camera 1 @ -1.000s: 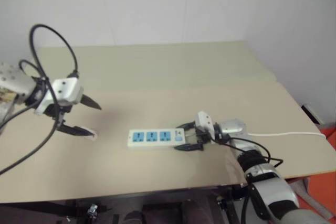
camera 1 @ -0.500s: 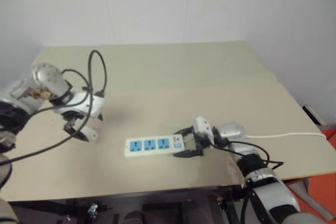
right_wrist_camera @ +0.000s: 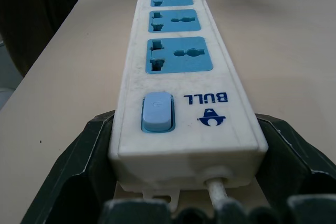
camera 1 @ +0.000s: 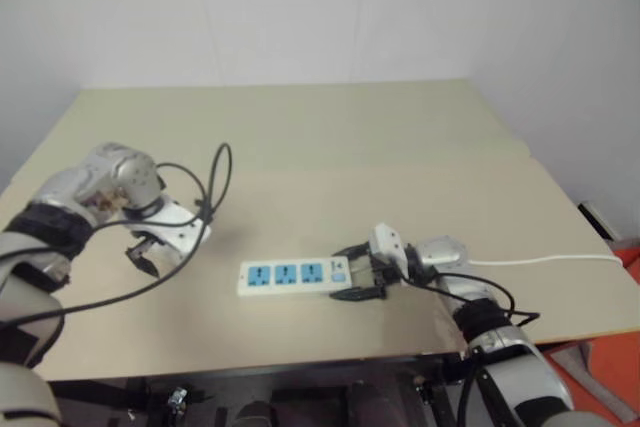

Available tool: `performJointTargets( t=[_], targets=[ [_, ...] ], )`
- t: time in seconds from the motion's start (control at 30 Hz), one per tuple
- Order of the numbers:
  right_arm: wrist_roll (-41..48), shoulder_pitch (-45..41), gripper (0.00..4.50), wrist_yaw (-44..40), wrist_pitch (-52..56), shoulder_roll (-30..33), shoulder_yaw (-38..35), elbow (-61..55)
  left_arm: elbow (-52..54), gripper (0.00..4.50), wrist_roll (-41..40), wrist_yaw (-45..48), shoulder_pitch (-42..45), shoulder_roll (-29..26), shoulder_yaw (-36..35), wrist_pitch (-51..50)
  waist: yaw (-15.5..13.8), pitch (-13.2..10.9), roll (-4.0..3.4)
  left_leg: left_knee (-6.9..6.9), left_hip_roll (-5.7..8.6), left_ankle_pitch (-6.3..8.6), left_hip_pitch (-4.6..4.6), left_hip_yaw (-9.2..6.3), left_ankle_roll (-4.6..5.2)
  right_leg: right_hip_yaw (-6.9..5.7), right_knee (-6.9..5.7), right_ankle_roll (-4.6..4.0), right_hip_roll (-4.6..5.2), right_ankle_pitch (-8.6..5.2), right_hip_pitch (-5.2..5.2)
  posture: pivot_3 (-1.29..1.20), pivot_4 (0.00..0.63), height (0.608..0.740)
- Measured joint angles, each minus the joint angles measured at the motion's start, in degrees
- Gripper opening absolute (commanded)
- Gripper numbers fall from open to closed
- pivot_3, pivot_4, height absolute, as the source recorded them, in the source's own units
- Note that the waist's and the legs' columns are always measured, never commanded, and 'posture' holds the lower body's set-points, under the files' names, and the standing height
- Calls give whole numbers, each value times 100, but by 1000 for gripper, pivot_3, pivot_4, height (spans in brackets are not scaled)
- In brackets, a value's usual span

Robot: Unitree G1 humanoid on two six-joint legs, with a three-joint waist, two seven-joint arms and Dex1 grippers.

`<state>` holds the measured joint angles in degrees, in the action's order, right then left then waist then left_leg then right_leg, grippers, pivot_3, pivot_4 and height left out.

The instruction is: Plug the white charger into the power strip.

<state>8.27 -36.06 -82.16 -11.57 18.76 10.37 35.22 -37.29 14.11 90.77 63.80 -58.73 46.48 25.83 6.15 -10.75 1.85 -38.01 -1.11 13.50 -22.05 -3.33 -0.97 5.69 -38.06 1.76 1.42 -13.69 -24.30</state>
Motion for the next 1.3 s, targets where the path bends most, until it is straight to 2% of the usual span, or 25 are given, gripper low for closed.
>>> performJointTargets(
  t=[0.4,0.5,0.8,1.03,1.17,1.3],
  targets=[
    [123,160,3425,234,212,0,6,-242,-113,4500,1061,-591,-408,307,-503,234,1,1,1,0,0,0,3,0,0,0,-3,-6,1,4,2,0,150,740],
    [135,167,3425,254,237,6,11,-258,-181,3907,1171,-632,-415,400,-614,248,-7,1,1,0,1,0,4,0,0,0,-3,-6,1,4,3,0,150,740],
    [155,247,3425,331,342,38,20,-386,-197,1057,1337,-671,-552,525,-945,264,-34,2,-1,0,2,0,16,0,0,1,-5,-6,3,4,14,0,150,740],
    [182,288,3425,360,365,57,20,-452,-177,1029,1210,-407,-568,706,-1208,156,-57,3,0,0,2,0,11,0,0,0,-2,-6,4,4,12,0,150,740],
    [186,290,3425,359,363,72,24,-462,-167,1029,421,-42,-477,1155,-1672,-374,-68,3,0,-9,2,0,-1,-3,0,-6,-2,-6,5,4,8,0,150,740],
    [181,287,3425,330,291,80,57,-454,51,1029,-618,131,32,1384,-2231,-1324,-48,2,1,-11,2,1,-9,-5,2,-6,-1,-5,5,4,0,0,150,740]
  ],
)
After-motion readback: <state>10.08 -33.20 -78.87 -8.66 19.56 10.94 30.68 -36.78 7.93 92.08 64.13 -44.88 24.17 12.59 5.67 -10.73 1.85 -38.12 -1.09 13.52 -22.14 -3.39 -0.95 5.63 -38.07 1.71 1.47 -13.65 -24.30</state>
